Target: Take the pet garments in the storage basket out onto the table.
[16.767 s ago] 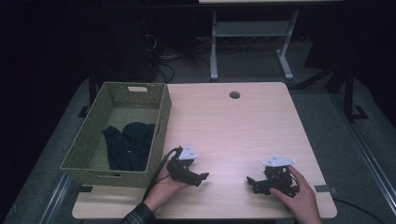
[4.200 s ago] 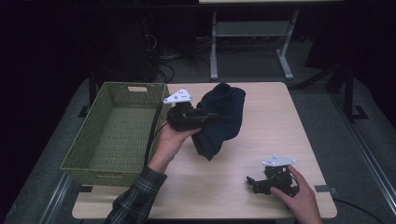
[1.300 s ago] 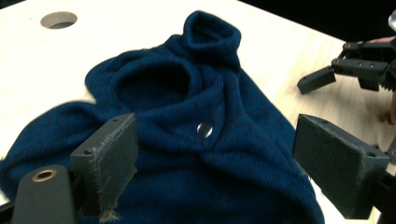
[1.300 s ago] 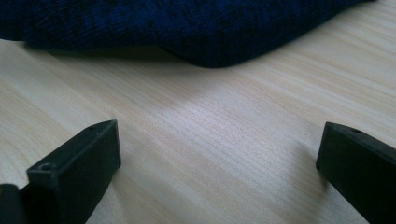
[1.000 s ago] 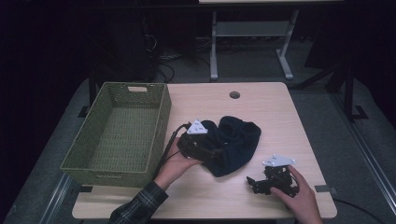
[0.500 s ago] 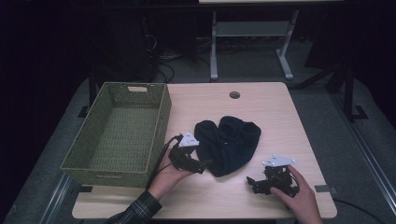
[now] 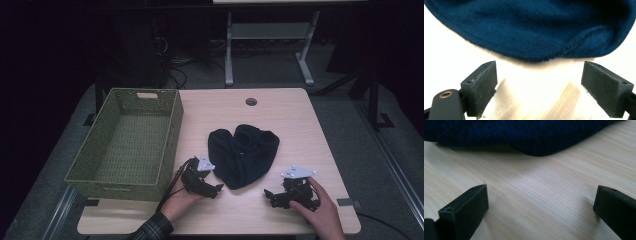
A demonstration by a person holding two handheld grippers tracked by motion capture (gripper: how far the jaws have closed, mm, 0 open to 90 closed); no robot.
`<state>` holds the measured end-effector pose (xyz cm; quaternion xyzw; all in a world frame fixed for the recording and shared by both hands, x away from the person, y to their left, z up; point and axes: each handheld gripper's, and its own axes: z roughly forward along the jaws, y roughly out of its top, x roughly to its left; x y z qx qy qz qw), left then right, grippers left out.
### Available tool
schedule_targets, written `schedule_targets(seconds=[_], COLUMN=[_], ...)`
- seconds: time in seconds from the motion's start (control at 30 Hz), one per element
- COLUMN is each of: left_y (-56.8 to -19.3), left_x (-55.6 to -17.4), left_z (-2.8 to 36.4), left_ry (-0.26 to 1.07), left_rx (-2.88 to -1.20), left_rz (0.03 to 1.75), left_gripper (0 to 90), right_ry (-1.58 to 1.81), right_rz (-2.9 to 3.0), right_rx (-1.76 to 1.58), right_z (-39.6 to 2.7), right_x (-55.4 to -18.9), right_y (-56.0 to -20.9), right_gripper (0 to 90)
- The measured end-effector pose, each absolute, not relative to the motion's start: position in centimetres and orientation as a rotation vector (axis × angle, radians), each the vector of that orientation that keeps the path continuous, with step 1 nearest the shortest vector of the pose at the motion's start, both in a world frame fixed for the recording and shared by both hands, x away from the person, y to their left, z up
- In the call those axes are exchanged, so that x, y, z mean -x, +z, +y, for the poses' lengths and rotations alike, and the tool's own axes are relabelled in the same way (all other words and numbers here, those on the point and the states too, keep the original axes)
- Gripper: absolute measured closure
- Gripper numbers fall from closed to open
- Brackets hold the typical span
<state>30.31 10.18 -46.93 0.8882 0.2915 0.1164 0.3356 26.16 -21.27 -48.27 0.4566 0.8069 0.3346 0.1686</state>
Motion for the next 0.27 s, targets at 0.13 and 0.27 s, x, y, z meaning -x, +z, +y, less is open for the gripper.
schedule_targets(seconds=[0.13, 0.27], left_y=[-47.21, -47.6], left_x=[-30.3, -30.09], left_z=[10.2, 10.53], left_ry=[0.292, 0.304], left_rx=[-2.311, -2.268], left_rz=[0.757, 0.743], left_gripper=[12.8, 12.7], right_ry=[0.951, 0.951], right_rz=[2.294, 2.294], right_rx=[-1.298, -1.298], right_z=[-21.27, -21.27], right_x=[-26.16, -26.16], right_y=[-48.27, -48.27], right_gripper=[0.0, 0.0])
